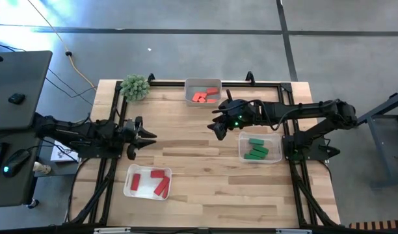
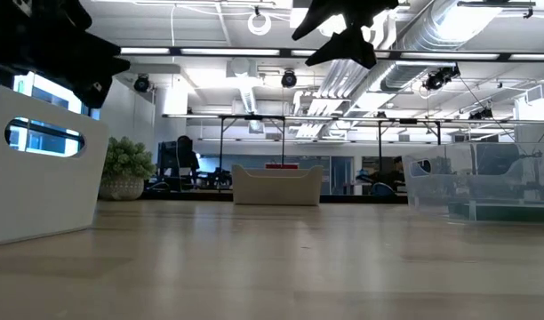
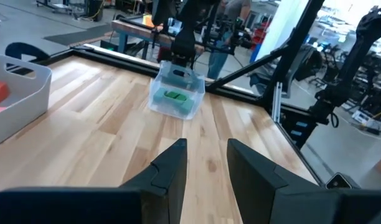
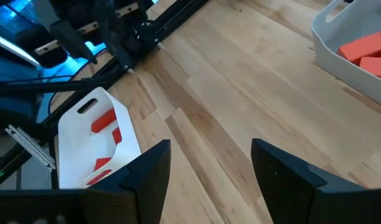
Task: Sort & place blocks by color
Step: Return to Home Position
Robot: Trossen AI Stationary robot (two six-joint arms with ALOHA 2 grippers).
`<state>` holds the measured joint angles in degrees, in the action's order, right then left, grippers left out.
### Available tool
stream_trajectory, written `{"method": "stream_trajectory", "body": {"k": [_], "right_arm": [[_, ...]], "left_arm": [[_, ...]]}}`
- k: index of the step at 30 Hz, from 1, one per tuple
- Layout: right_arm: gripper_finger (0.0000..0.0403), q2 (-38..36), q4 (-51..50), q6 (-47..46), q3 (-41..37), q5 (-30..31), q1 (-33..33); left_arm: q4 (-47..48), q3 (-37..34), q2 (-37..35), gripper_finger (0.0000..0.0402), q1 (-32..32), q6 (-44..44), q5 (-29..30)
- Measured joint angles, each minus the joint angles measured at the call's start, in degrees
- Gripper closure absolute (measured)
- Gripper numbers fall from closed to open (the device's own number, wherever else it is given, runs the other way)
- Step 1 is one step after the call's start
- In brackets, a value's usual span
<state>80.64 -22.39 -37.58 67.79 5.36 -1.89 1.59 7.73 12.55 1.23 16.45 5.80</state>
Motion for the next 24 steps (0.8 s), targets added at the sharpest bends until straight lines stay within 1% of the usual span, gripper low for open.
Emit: {"method": "stream_trajectory", "body": {"k": [5, 8, 13, 18, 24], "right_arm": [[0.0192, 0.0, 0.4, 2.4, 0.0, -2.5, -0.1], [0.0192, -0.2, 0.4, 4.7, 0.0, -2.6, -0.4], [0.0192, -3.0, -1.2, 9.4, 0.0, -2.8, -1.5], [0.0192, -9.7, -5.1, 14.4, 0.0, -2.2, -2.7], [0.0192, -20.9, -10.4, 22.2, 0.0, 1.6, -3.9]], "left_arm": [[-1.0, -3.2, -2.5, 0.0298, 0.0, 1.6, 0.0], [-1.5, -5.0, -3.3, 0.0298, 0.0, 3.1, 0.1], [-2.7, -6.8, -4.0, 0.0298, -0.1, 5.9, 1.3], [-2.9, -6.8, -4.2, 0.0298, -0.2, 5.9, 2.4], [-2.9, -6.8, -4.0, 0.0298, -0.2, 5.9, 2.5]]}}
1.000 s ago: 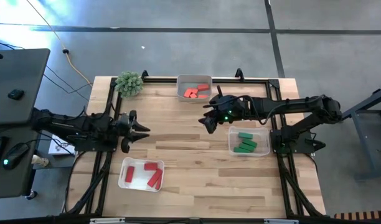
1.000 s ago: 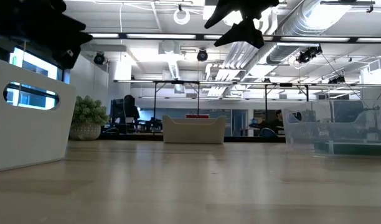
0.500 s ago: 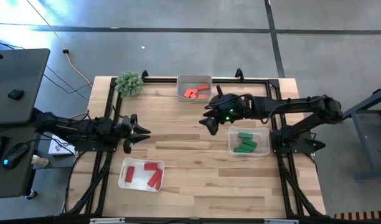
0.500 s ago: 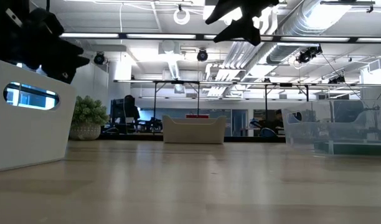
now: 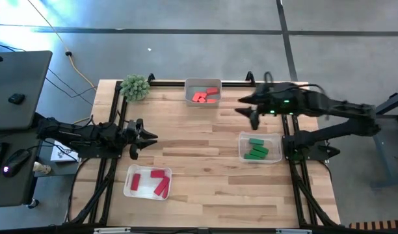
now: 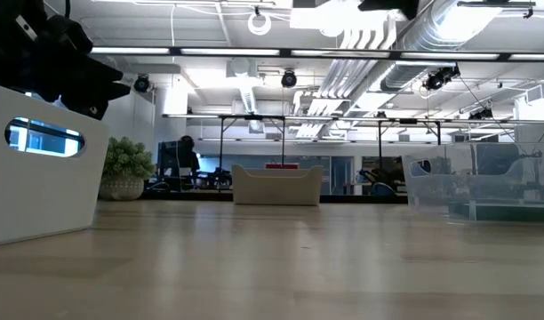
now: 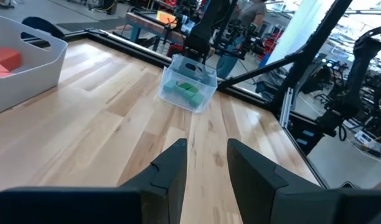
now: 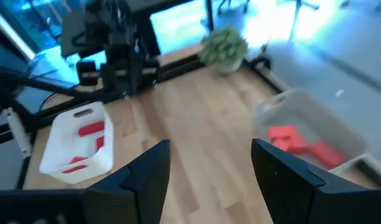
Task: Sort & place blocks by color
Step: Return to Home Position
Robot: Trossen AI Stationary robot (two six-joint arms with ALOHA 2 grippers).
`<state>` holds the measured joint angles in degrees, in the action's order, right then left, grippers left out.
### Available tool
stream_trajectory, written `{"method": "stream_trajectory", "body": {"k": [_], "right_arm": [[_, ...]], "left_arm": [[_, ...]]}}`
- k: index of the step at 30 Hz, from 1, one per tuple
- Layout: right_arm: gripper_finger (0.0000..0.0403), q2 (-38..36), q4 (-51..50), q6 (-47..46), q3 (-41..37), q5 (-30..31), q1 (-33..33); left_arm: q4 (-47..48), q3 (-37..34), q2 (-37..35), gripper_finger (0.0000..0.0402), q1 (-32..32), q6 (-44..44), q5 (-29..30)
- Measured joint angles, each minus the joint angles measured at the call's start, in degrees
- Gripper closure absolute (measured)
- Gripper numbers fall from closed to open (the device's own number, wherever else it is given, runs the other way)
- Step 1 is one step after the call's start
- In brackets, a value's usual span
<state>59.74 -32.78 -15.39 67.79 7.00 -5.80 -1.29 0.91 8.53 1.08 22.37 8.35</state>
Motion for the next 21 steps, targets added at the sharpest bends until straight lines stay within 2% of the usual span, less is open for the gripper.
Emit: {"method": "stream_trajectory", "body": {"k": [3, 7, 13, 16, 21], "right_arm": [[0.0192, -5.7, -0.1, 2.0, -2.8, 2.3, 0.1], [0.0192, -15.0, 9.1, 3.1, -15.1, 2.2, 0.0], [0.0192, -27.2, 29.3, 2.0, -35.0, -5.2, -0.2], [0.0192, -31.8, 33.5, 0.8, -41.6, -9.1, -0.2], [0.0192, -38.5, 34.7, -1.0, -48.1, -9.9, -0.2]], "left_arm": [[0.0, 0.0, 0.0, 0.0298, 0.0, 0.0, 0.0], [0.0, 0.0, 0.0, 0.0298, 0.0, 0.0, -0.2], [0.1, 0.0, 0.0, 0.0298, 0.0, 0.0, -0.2], [0.1, 0.0, 0.0, 0.0298, 0.0, 0.0, -0.2], [0.1, 0.0, 0.0, 0.0298, 0.0, 0.0, -0.2]]}}
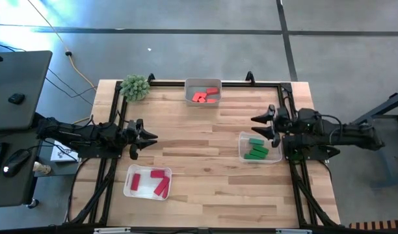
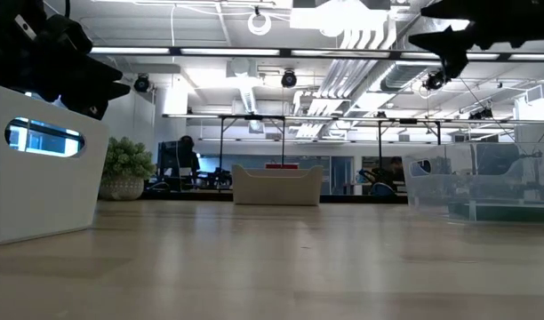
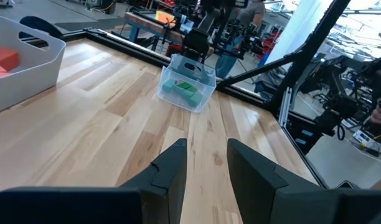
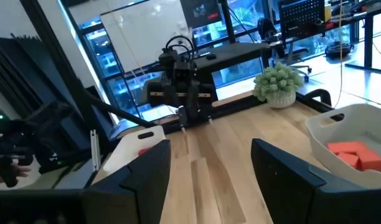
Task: Sort & place blocks by color
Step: Return to Home Position
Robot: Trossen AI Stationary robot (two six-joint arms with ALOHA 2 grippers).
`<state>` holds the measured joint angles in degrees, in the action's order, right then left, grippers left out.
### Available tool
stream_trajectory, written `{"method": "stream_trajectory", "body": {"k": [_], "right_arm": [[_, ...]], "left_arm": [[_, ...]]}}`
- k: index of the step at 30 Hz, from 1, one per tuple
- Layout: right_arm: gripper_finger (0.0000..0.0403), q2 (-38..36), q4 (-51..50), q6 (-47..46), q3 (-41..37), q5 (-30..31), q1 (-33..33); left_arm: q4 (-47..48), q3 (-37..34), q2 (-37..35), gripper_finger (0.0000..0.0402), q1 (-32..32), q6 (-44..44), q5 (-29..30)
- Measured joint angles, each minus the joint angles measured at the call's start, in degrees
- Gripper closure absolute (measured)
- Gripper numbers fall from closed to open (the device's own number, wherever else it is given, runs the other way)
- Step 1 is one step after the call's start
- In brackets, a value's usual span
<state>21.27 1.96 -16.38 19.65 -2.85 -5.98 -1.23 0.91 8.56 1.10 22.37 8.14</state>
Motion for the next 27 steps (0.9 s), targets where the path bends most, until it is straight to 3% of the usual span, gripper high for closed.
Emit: {"method": "stream_trajectory", "body": {"k": [15, 27], "right_arm": [[0.0192, -7.3, 2.6, -1.0, -12.5, -0.9, 0.0], [0.0192, -8.3, 3.6, 1.3, -16.3, -0.8, 0.0]], "left_arm": [[0.0, 0.0, 0.0, 0.0298, 0.0, 0.0, -0.1], [0.0, 0.0, 0.0, 0.0298, 0.0, 0.0, -0.1]]}}
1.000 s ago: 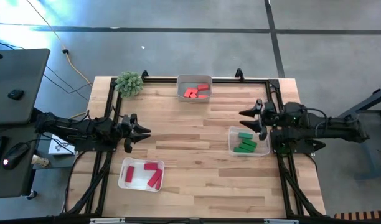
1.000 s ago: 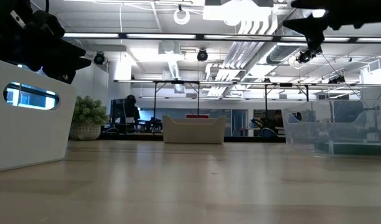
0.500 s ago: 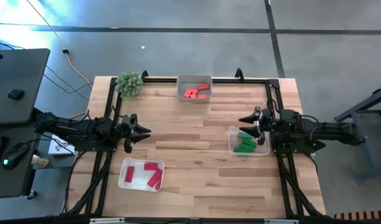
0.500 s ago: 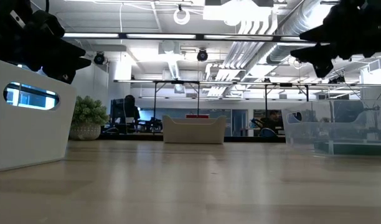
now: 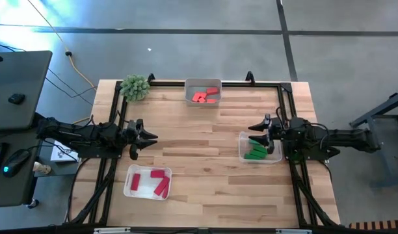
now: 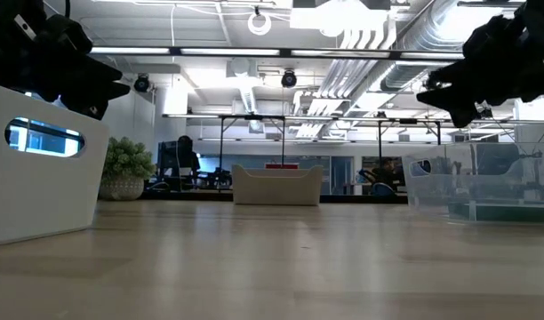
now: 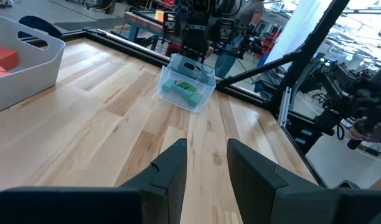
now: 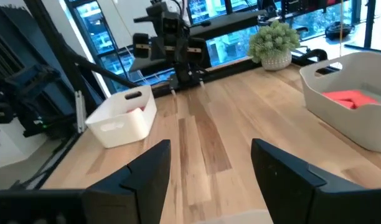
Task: Sort & place blocks by color
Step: Return to Home Position
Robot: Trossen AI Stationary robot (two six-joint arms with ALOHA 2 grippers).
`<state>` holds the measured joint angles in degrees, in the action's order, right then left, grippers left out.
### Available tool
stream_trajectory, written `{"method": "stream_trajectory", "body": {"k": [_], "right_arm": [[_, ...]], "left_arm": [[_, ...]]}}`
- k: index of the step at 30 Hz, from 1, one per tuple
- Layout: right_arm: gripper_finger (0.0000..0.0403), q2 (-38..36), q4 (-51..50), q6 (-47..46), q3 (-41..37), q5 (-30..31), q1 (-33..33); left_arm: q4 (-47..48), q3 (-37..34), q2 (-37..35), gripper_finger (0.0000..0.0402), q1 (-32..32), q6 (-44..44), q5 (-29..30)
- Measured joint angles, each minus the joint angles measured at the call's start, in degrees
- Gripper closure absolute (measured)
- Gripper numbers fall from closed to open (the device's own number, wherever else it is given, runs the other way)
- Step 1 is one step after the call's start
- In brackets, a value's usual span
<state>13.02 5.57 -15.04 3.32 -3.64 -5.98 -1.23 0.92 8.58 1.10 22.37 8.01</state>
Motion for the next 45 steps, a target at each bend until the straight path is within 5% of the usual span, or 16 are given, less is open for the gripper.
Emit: {"method": "stream_trajectory", "body": {"k": [45], "right_arm": [[0.0192, 0.0, -4.5, -1.4, -2.7, 1.7, 0.0]], "left_arm": [[0.0, 0.0, 0.0, 0.0298, 0.0, 0.0, 0.1]]}}
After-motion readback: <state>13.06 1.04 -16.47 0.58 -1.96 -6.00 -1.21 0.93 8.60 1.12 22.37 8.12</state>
